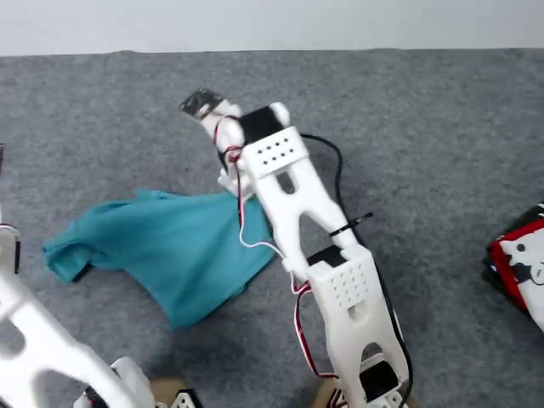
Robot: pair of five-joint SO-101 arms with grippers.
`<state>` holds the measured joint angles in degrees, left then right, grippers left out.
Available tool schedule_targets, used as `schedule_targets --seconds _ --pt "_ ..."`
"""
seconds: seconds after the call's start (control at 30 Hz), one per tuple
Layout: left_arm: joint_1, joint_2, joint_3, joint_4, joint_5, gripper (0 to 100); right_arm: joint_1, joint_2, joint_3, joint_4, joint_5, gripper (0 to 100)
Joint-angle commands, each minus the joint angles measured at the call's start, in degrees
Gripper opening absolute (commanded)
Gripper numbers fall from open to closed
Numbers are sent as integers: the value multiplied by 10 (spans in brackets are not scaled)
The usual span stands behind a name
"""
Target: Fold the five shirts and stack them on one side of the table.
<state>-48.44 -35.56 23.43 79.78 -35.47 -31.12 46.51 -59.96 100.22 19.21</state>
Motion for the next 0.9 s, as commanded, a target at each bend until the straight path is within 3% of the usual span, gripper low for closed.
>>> schedule_targets --seconds 0.0,0.3,0.67,0.87 --pt "18 -77 -20 21 0 66 29 -13 -54 22 4 10" --pt "19 -174 35 19 -3 66 106 -11 -147 22 76 10" --pt "18 -298 176 19 -31 66 157 -12 -162 22 80 15" --pt "18 -365 257 -6 -31 66 147 -23 -163 23 78 166"
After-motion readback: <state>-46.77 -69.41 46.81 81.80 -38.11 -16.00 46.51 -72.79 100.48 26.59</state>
